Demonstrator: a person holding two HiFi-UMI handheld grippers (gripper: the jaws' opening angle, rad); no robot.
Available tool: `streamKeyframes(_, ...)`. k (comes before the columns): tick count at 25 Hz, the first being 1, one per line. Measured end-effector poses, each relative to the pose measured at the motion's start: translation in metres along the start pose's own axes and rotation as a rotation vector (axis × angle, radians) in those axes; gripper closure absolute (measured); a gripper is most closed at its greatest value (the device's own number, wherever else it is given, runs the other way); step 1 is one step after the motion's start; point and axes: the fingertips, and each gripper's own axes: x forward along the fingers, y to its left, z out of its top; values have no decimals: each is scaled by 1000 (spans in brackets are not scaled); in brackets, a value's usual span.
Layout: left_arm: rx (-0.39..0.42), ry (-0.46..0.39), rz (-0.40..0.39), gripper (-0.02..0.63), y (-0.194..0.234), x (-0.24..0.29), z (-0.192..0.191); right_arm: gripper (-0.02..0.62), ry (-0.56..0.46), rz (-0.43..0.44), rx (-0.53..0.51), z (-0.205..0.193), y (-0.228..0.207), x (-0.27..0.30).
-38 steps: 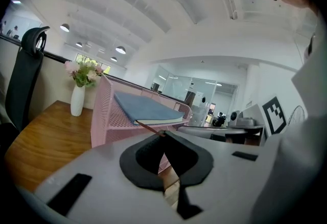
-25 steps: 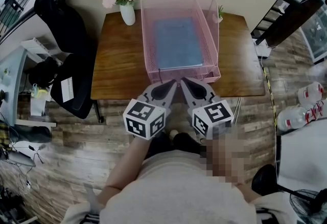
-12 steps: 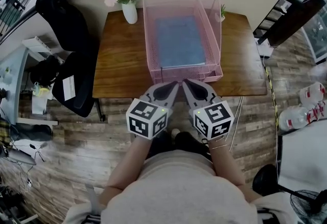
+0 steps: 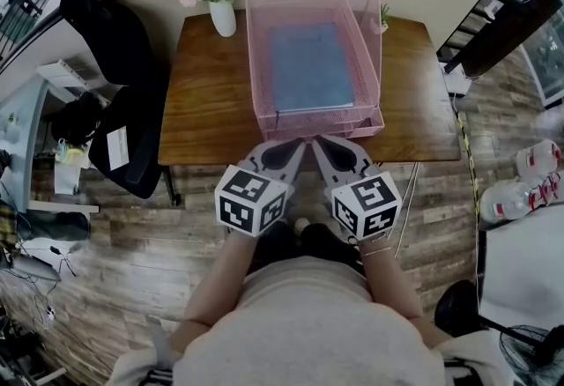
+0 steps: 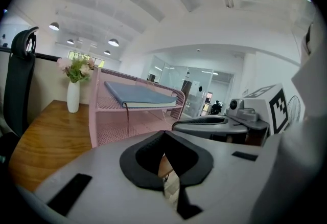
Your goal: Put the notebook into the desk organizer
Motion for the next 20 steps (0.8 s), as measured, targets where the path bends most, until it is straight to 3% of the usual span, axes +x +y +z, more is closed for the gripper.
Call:
streamKeyframes(9, 18, -2, 3, 595, 2, -1, 0, 585, 16, -16, -32, -4, -1, 2)
streamKeyframes(20, -24, -29, -4, 595, 3, -2, 3, 585, 3, -41, -44, 0, -4, 0)
